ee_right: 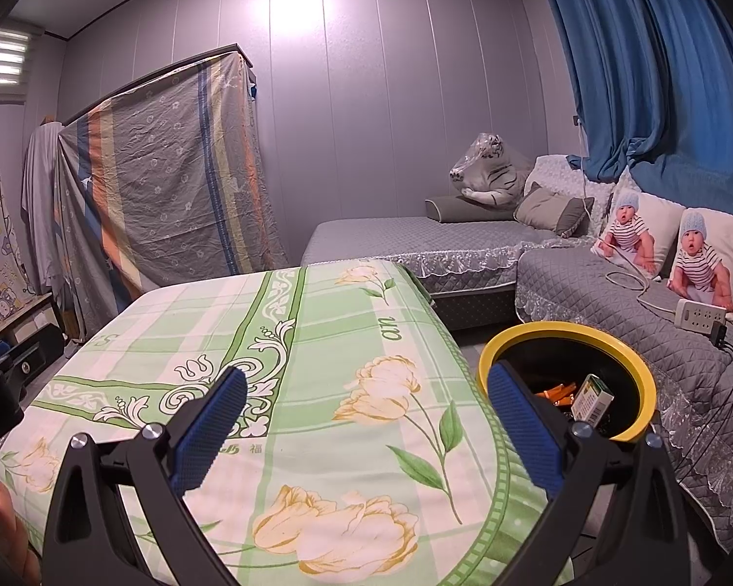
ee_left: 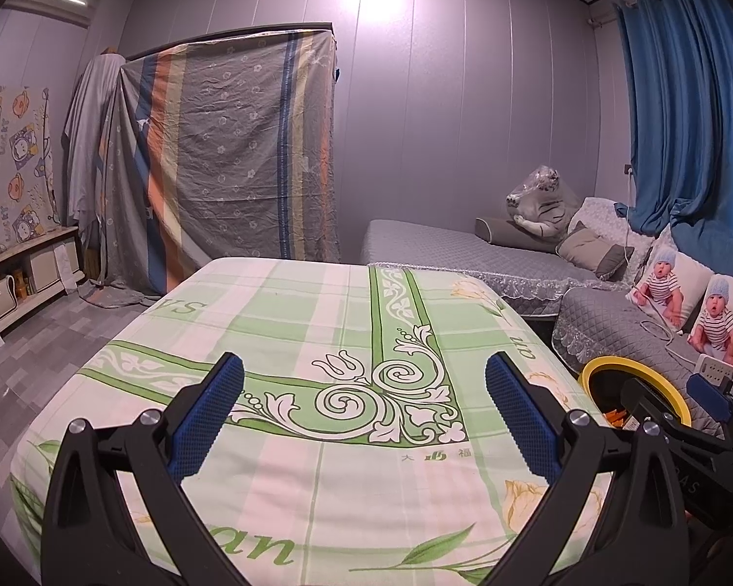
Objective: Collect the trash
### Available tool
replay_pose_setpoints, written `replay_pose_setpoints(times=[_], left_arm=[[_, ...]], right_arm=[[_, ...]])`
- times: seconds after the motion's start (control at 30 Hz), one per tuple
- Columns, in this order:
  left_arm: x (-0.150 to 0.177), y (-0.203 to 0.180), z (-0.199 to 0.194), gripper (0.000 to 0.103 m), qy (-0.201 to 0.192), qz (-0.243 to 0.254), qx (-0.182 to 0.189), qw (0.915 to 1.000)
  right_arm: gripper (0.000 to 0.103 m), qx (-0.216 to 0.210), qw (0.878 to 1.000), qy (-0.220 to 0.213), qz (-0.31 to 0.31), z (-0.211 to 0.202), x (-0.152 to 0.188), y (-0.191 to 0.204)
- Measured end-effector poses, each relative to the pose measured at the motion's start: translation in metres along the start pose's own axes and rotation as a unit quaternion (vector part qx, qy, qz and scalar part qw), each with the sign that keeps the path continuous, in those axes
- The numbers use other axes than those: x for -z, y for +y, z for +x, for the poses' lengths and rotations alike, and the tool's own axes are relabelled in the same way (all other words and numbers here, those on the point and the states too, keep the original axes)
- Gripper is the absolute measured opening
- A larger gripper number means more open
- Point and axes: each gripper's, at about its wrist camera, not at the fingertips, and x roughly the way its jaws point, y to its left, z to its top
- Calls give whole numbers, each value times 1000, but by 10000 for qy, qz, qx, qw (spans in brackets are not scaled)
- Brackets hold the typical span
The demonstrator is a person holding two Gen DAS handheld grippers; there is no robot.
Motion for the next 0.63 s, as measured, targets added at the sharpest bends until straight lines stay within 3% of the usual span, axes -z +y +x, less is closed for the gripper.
replay_pose_setpoints(times=[0.63], left_arm=[[-1, 4, 1, 95, 68, -92, 59, 9999]], right_arm=[[95, -1, 10000, 8, 9, 1, 0, 0]])
